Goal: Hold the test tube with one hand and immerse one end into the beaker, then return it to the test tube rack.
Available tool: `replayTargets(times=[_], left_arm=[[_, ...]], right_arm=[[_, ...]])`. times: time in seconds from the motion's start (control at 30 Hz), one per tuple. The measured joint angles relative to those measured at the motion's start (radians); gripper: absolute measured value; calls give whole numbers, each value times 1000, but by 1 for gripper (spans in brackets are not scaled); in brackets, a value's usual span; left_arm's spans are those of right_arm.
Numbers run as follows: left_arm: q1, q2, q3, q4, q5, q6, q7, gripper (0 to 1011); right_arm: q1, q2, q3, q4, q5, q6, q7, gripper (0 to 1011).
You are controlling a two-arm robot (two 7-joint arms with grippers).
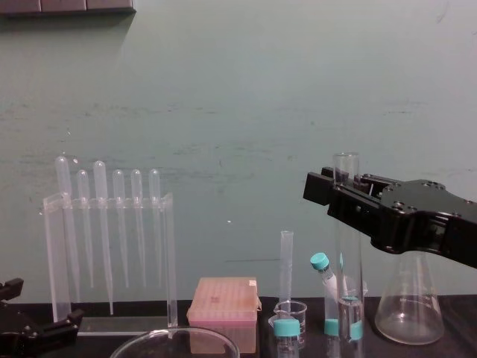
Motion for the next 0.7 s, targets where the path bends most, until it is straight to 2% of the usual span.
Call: replayTargets(times=[0.7], left_arm=[[0,0,0,0,0,0,0,1000]], right_arm=[[1,0,0,0,-2,-3,0,225]])
